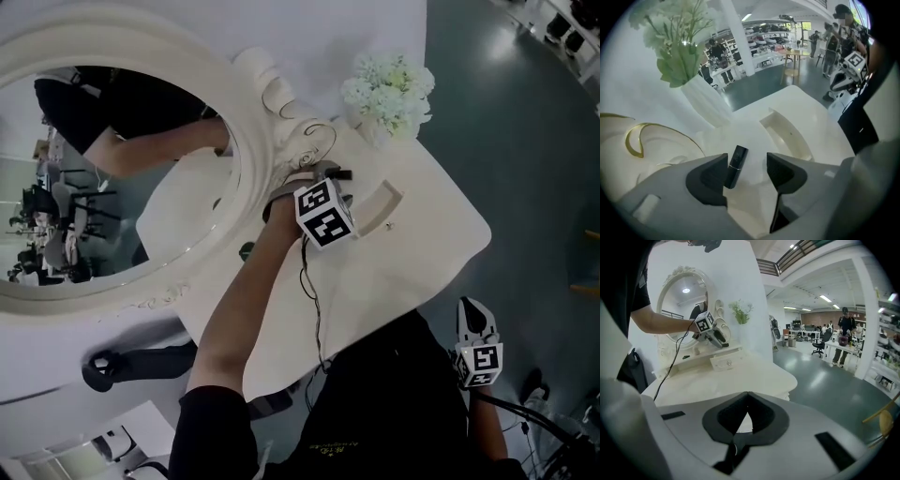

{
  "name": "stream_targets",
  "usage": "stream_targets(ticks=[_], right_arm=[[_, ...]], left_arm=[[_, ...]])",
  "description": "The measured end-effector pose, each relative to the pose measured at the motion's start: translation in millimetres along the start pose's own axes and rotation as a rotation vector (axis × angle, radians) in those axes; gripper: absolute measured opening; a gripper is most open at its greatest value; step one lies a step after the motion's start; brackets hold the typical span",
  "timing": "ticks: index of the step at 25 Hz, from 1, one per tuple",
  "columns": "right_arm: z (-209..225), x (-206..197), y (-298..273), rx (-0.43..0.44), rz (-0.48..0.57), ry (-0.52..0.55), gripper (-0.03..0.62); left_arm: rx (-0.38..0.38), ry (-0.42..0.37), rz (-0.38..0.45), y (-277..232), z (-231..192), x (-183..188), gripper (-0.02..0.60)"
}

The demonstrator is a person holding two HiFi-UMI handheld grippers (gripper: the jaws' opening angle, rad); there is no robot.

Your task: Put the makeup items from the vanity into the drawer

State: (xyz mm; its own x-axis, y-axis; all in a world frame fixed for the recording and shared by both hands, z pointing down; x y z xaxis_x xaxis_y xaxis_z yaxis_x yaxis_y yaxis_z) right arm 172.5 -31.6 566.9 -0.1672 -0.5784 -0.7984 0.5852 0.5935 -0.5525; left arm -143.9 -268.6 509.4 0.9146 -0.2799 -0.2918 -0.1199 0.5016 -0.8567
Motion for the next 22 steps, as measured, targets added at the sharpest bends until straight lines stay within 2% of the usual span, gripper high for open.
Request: stream_targets(ticks=[2, 5, 7, 9, 13, 16, 22], right_arm=[[0.3, -6.1, 0.2, 0.003, 0.003, -0.02, 0.003], [-0.2, -8.4, -1.1, 0.01, 0.004, -0.029, 0.003], [-1.5, -8.7, -2.2, 0.016, 0.002, -0.025, 0.003], [-3.1, -8.3, -3.9, 0.023, 0.0, -0.019, 0.003], [-6.9, -15.1, -6.5, 0.04, -0.004, -0.022, 0.003], [-7.5, -13.9, -6.3, 0.041, -0.01, -0.025, 0.003], [-0.6, -12.8, -5.7, 0.026, 0.005, -0.043, 0.003]], left_arm=[[0.005, 0.027, -0.009, 0.1, -2.2, 1.4, 0.27], [0.055, 0.025, -0.05, -5.7, -2.0, 1.2, 0.268], [0.072, 0.052, -0.081, -10.1, -2.2, 3.6, 0.268], [0.032, 0.068, -0.133, -14.3, -2.5, 7.3, 0.25], [-0.112, 0.081, -0.214, -22.1, -4.2, 11.2, 0.192], [-0.168, 0.116, -0.202, -21.4, -3.8, 8.7, 0.147], [-0.128, 0.151, -0.109, -12.2, 3.8, 0.8, 0.115]])
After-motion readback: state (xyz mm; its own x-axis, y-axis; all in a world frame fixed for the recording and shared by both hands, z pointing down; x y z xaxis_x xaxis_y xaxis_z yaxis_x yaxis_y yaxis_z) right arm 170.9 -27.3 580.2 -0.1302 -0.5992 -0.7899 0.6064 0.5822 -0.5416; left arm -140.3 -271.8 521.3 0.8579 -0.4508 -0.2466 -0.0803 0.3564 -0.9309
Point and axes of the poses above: the fingertips, and each gripper's own axes: y backward along the fingers, z to its right, x out of its top, the point moved 7 cm from there along y, backward along the fingers, and after that the axes turned 9 degrees about x, right-handed, at the moved point
